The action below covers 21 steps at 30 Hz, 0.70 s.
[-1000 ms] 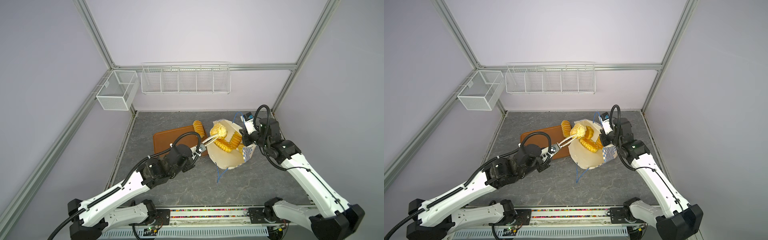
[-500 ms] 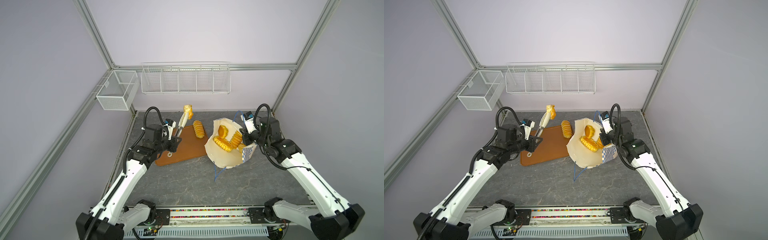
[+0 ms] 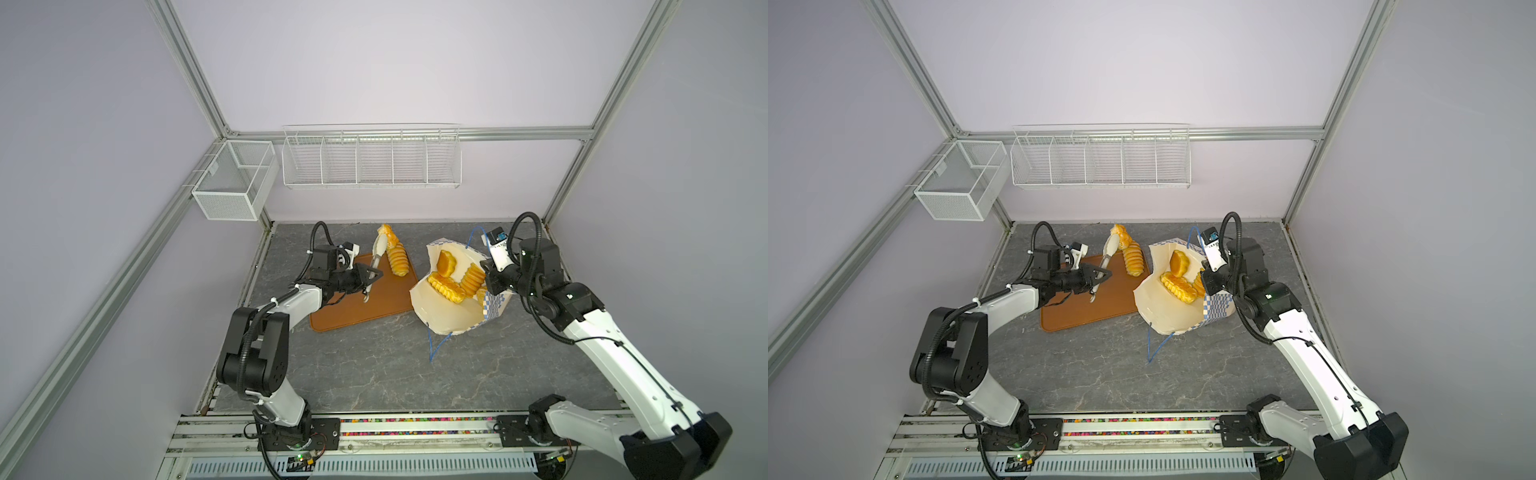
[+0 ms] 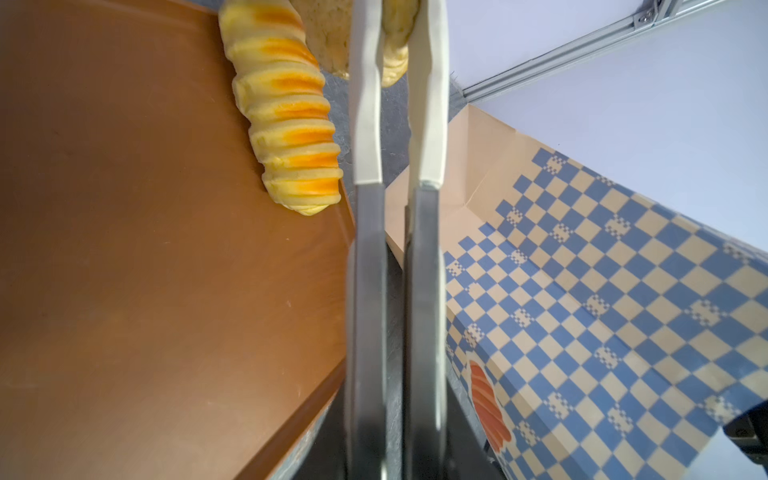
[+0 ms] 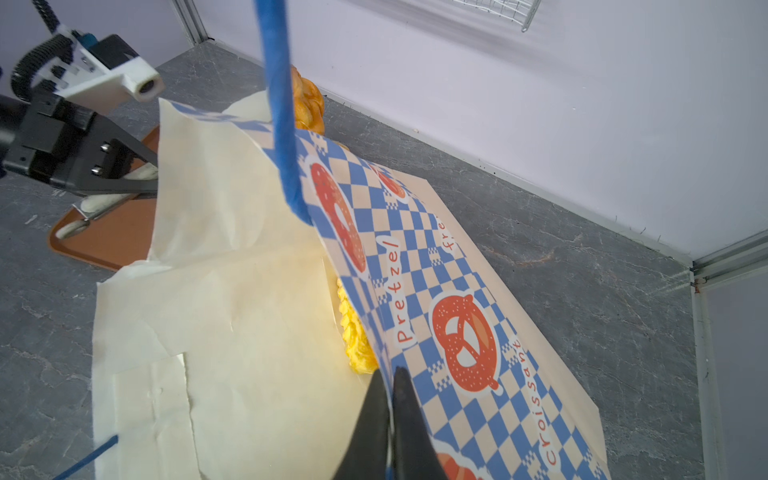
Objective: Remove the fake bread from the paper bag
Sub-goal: 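Lower the croissant onto the orange tray and open the left tongs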
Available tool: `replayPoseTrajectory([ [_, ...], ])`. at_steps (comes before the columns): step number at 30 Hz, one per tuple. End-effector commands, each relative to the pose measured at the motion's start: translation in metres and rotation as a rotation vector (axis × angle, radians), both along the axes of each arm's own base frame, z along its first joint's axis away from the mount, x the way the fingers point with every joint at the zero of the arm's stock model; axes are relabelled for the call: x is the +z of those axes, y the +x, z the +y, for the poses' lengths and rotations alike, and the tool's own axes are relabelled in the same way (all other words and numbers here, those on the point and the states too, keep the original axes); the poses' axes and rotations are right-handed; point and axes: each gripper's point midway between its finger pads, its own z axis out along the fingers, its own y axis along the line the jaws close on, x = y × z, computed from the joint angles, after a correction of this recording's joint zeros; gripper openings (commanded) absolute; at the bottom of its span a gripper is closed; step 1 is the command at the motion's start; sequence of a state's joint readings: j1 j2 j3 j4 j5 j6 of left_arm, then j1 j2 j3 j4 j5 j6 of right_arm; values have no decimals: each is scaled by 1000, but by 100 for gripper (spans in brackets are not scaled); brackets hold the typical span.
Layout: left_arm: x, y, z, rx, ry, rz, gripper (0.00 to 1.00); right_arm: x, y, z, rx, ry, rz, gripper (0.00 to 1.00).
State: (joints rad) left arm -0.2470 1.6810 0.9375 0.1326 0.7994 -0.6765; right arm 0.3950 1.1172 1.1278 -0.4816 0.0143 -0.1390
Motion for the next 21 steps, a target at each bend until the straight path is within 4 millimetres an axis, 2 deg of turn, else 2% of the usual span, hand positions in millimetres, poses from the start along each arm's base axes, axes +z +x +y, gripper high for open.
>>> replayPoseTrajectory([
  [1, 25, 15, -6, 7, -144, -61, 0, -13, -6, -4, 1, -37, 30, 7],
  [11, -7, 16, 17, 104, -229, 33, 0, -21, 0, 1, 9, -25, 51, 7],
  [21, -20, 17, 13, 94, -324, 88, 0, -18, 3, 5, 15, -8, 51, 7],
])
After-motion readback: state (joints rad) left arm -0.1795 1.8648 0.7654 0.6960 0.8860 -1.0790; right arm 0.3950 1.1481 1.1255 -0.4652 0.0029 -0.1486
